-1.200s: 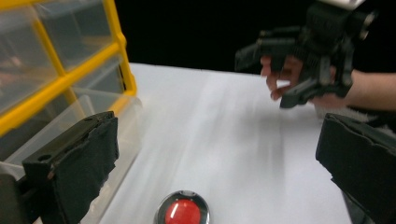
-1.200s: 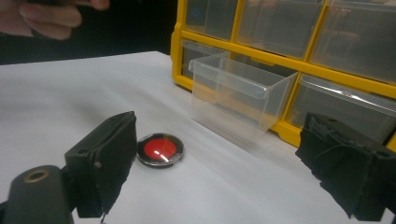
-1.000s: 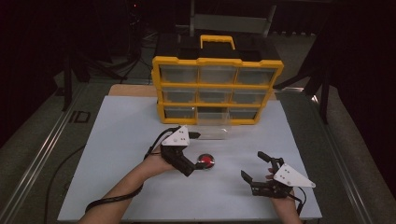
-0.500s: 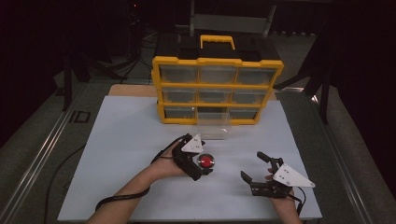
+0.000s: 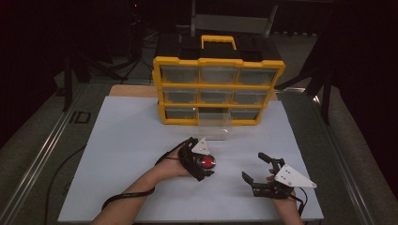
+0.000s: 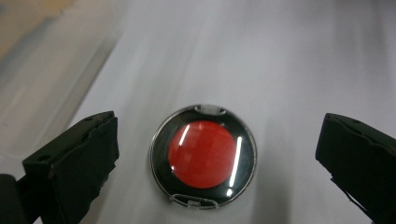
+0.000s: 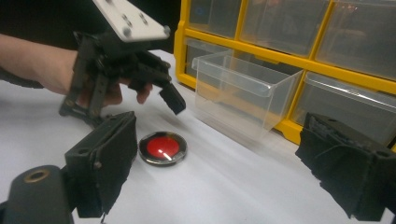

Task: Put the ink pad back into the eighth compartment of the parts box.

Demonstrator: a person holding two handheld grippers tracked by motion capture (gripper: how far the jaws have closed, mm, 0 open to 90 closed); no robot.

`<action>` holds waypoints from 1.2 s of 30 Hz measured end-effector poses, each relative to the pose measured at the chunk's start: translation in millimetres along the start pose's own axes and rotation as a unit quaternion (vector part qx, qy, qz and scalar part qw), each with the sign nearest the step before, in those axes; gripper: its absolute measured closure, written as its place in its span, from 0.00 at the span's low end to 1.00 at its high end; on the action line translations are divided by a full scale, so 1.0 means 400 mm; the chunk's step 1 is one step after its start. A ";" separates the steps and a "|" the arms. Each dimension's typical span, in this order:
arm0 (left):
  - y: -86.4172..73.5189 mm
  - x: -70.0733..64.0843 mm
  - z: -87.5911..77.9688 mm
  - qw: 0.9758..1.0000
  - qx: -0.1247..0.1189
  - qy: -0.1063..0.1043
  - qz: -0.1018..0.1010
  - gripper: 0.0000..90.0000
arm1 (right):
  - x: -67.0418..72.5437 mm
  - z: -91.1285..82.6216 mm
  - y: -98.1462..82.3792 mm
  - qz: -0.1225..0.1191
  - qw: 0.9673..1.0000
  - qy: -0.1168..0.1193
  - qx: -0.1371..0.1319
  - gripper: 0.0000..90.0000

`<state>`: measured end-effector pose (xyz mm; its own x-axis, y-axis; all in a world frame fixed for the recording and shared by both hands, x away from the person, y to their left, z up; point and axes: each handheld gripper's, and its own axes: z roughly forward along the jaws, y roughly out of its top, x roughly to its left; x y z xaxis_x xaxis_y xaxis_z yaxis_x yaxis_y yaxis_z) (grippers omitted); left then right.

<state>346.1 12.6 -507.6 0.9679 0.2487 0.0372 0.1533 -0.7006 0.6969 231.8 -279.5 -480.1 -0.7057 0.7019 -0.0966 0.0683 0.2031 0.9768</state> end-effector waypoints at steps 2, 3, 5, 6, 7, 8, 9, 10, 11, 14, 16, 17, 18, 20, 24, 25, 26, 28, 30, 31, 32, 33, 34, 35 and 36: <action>-0.003 0.003 0.009 1.000 0.009 0.000 -0.003 0.03 | 0.001 0.000 0.000 0.000 1.000 0.000 0.001 0.13; -0.004 0.005 0.013 1.000 0.016 0.005 -0.003 0.03 | 0.001 0.000 0.000 0.000 1.000 0.000 0.001 0.13; -0.007 0.009 0.020 1.000 0.025 0.002 -0.002 0.06 | 0.001 0.001 0.000 -0.001 1.000 0.001 0.001 0.13; -0.007 0.010 0.023 0.999 0.031 0.008 -0.001 0.07 | 0.001 0.001 0.000 -0.001 1.000 0.001 0.001 0.13; -0.008 0.011 0.026 0.999 0.032 0.009 0.003 0.09 | 0.000 0.001 0.000 0.000 1.000 0.001 0.001 0.13; -0.009 0.010 0.028 0.999 0.032 0.010 0.005 0.11 | 0.000 0.001 0.001 0.000 1.000 0.001 0.001 0.13; -0.009 0.011 0.031 0.999 0.037 0.010 0.004 0.12 | 0.000 0.001 0.001 -0.001 1.000 0.000 0.001 0.13; -0.010 0.011 0.033 0.999 0.039 0.006 0.004 0.14 | -0.001 0.000 0.000 0.000 1.000 0.001 0.000 0.13; -0.010 0.013 0.035 0.999 0.041 0.004 0.003 0.15 | -0.001 0.000 0.000 -0.001 1.000 0.001 0.000 0.13; -0.009 0.018 0.036 0.999 0.041 -0.005 -0.005 0.17 | -0.001 0.000 0.000 -0.001 1.000 0.001 0.001 0.13; -0.009 0.021 0.036 0.999 0.041 -0.018 -0.006 0.22 | -0.001 0.000 0.000 -0.001 1.000 0.001 0.001 0.13; -0.009 0.021 0.035 0.999 0.039 -0.023 -0.007 0.24 | 0.000 0.000 0.001 -0.001 1.000 0.001 0.001 0.13; -0.009 0.021 0.034 0.999 0.039 -0.025 -0.001 0.27 | 0.000 0.000 0.001 -0.002 1.000 0.000 0.001 0.13; -0.010 0.022 0.034 0.999 0.039 -0.027 -0.003 0.30 | 0.001 0.000 0.001 -0.003 1.000 0.000 0.000 0.13; -0.001 0.022 0.035 0.998 0.052 -0.023 -0.008 0.33 | 0.001 0.001 0.001 -0.004 1.000 0.000 0.001 0.13; 0.006 0.020 0.036 0.998 0.063 -0.021 -0.005 0.34 | 0.001 0.001 0.001 -0.005 1.000 0.000 0.002 0.13; 0.012 0.019 0.037 0.997 0.071 -0.021 -0.004 0.34 | 0.001 0.001 0.001 -0.005 1.000 0.000 0.001 0.13; 0.017 0.017 0.039 0.997 0.077 -0.020 -0.004 0.34 | 0.001 0.001 0.002 -0.006 1.000 -0.001 0.002 0.13; 0.013 0.017 0.038 0.997 0.073 -0.018 -0.004 0.34 | 0.003 0.000 0.003 -0.005 1.000 0.000 0.001 0.13; 0.012 0.015 0.038 0.997 0.071 -0.016 -0.005 0.34 | 0.004 0.000 0.003 -0.007 1.000 0.000 0.001 0.13; 0.011 0.015 0.038 0.997 0.070 -0.015 -0.004 0.34 | 0.004 0.000 0.003 -0.009 1.000 -0.001 0.001 0.13; 0.011 0.016 0.038 0.997 0.070 -0.016 -0.005 0.34 | 0.004 0.000 0.003 -0.008 1.000 0.000 0.001 0.13; 0.012 0.016 0.038 0.997 0.073 -0.017 -0.005 0.34 | 0.003 0.000 0.003 -0.006 1.000 0.000 0.001 0.13; 0.014 0.016 0.038 0.997 0.075 -0.017 -0.006 0.34 | 0.003 0.001 0.002 -0.006 1.000 -0.001 0.002 0.13; 0.016 0.016 0.039 0.997 0.077 -0.018 -0.007 0.34 | 0.003 0.001 0.002 -0.006 1.000 0.000 0.002 0.13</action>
<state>356.4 -0.5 -514.2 0.9716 0.2365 0.0011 0.1921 -0.7919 0.5796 231.3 -278.2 -479.4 -0.7064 0.6994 -0.1093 0.0621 0.2150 0.9746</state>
